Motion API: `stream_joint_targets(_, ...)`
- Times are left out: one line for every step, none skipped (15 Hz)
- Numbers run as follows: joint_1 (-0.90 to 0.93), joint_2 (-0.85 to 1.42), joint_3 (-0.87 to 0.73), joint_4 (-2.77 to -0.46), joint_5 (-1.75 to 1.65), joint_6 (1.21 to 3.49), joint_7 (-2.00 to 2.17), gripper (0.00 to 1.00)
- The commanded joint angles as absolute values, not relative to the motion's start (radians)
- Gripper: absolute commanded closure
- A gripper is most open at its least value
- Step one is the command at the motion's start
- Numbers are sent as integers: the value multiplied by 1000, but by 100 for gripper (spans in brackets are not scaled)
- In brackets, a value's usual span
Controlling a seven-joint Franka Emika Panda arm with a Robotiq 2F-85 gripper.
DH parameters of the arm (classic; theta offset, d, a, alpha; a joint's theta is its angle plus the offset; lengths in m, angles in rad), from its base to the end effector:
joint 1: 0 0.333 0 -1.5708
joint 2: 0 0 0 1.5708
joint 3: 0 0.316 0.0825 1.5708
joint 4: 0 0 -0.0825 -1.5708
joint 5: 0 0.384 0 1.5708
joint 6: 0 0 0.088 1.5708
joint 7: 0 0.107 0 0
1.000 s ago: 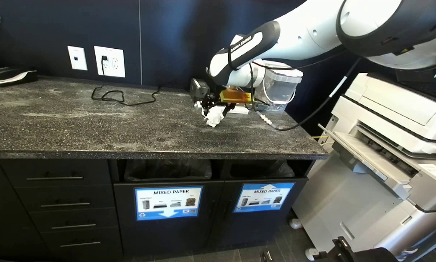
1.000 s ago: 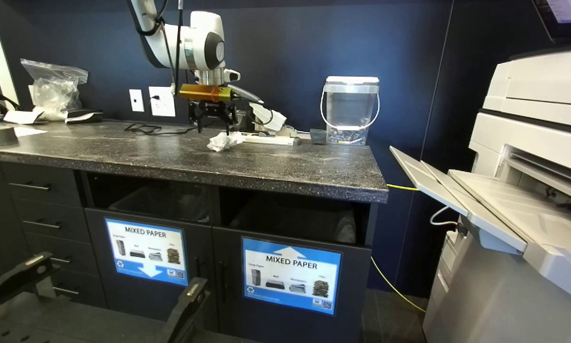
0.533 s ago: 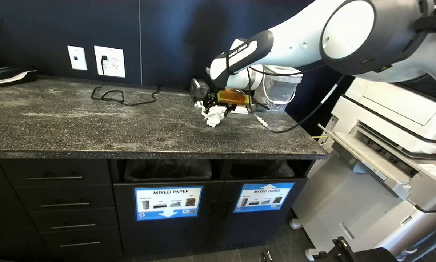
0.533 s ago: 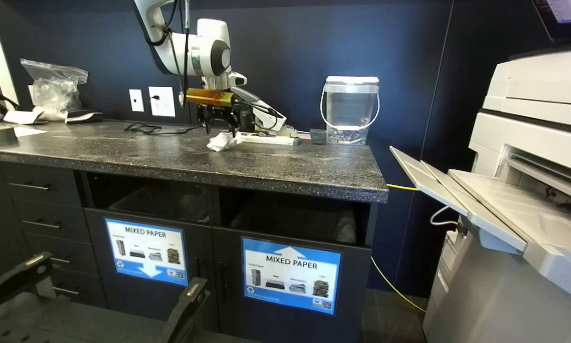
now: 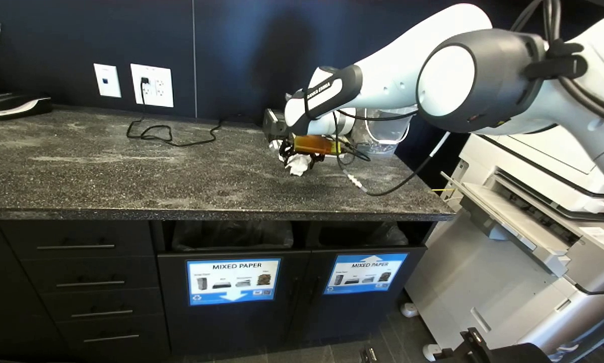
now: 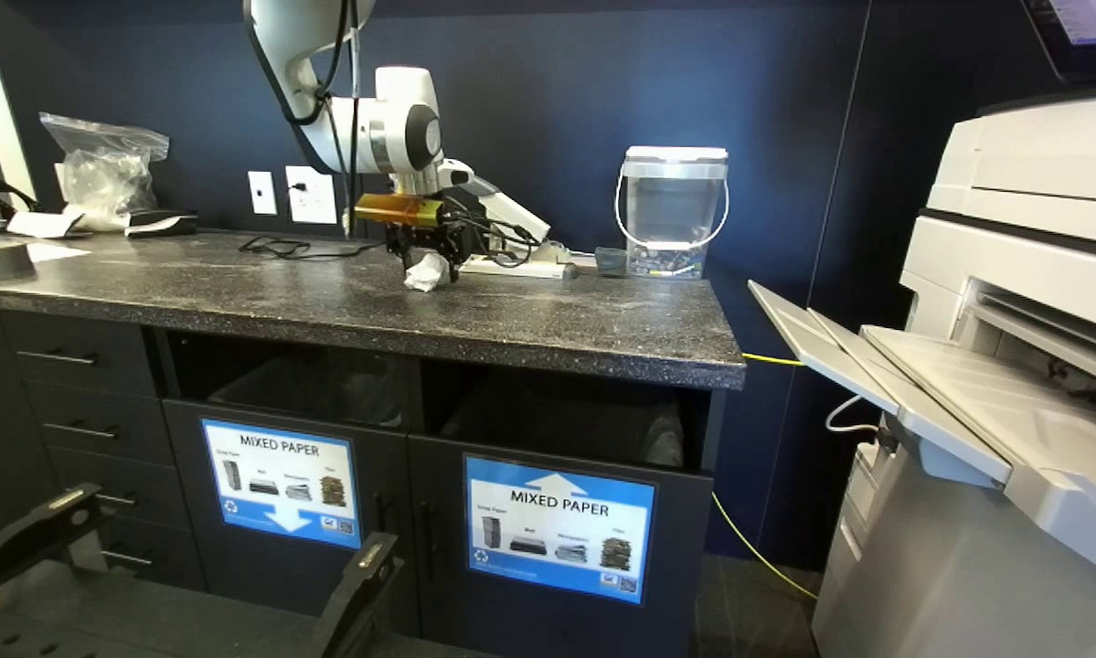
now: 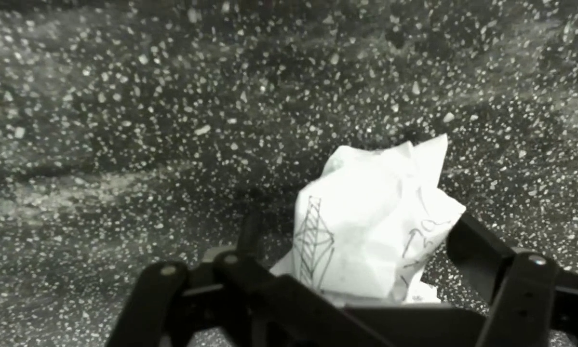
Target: Place the papers on the counter inside the bin on the right
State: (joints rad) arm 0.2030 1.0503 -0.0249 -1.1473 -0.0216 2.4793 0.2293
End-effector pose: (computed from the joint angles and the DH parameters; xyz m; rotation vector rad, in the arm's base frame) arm 0.7752 0.1463 0.1820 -3.0878 0.0316 -0.4402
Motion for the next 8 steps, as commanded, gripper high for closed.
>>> stream_joint_targets(219,1116,-49,-1047,-34,2454,270,32)
stream_joint_targets(226,1126,-56,-1040,-38,2458,279,42)
stream_joint_targets(224,1127,-62,-1034,-41,2452,282,49)
stream_joint_targets(229,1127,-69,-1033,-45,2453,291,55)
stream_joint_targets(234,1133,-73,-1025,-49,2451,297,64)
stream_joint_targets(232,1130,-74,-1024,-50,2448,297,71)
stream_joint_targets(237,1131,-79,-1021,-56,2445,298,77)
stream_joint_targets(248,1134,-91,-1021,-69,2443,306,84)
